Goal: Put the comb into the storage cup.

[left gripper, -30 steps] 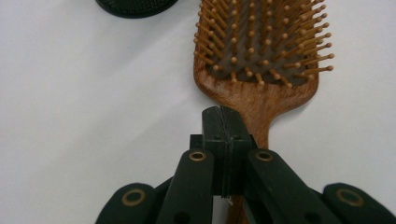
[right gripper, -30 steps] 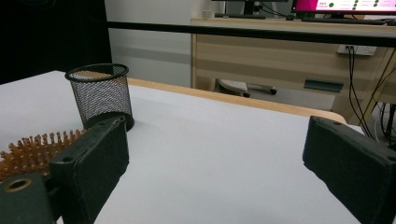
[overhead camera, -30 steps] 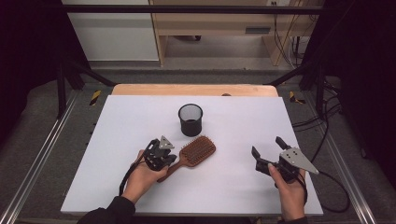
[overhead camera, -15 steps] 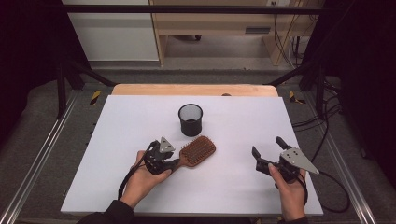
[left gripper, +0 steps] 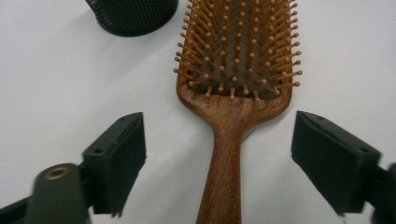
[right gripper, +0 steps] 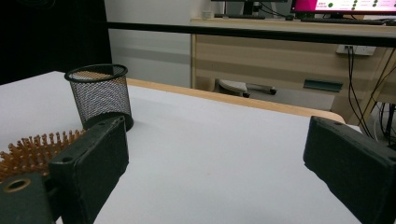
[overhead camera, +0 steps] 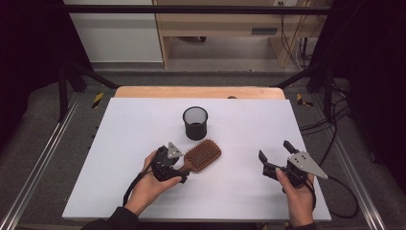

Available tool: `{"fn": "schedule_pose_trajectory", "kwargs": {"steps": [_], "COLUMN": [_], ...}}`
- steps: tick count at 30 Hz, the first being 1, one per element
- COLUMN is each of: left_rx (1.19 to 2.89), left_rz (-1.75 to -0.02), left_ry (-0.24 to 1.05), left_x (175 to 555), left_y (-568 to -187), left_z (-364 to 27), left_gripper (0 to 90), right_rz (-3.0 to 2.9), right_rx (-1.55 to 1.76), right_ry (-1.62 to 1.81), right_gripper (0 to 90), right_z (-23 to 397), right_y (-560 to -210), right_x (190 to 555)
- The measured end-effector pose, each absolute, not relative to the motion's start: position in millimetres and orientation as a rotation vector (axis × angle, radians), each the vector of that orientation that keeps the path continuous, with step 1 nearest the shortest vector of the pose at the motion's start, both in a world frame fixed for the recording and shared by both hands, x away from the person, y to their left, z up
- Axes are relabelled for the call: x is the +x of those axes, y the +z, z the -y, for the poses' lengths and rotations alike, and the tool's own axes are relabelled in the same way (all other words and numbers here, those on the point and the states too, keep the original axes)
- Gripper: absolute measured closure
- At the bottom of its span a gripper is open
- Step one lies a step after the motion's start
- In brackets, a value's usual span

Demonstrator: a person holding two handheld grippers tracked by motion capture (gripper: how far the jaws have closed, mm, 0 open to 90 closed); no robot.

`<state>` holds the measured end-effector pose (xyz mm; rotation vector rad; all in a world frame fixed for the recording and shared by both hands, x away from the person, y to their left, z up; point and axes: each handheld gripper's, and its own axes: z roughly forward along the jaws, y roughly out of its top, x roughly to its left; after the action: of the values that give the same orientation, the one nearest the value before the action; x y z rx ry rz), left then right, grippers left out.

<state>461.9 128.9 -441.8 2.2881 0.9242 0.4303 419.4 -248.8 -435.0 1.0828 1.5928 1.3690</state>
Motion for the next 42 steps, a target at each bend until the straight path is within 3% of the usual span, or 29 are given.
{"fn": "schedule_pose_trajectory", "kwargs": {"steps": [8,42], "left_rx": [2.304,2.412], "left_rz": [-0.910,-0.891], "left_ry": [0.420,0.334], "left_x": [461.7,470.6], "left_y": [-444.8,-460.4], "left_z": [-125.5,-119.4], "left_gripper": [8.7,6.7], "right_rz": [-1.595,-1.603], "right_rx": [1.083,1.085], "right_ry": [1.370,1.370], "right_gripper": [6.8,6.5], "right_z": [249.0,249.2], "right_y": [-435.2,-435.5], "right_x": [419.4,419.4]}}
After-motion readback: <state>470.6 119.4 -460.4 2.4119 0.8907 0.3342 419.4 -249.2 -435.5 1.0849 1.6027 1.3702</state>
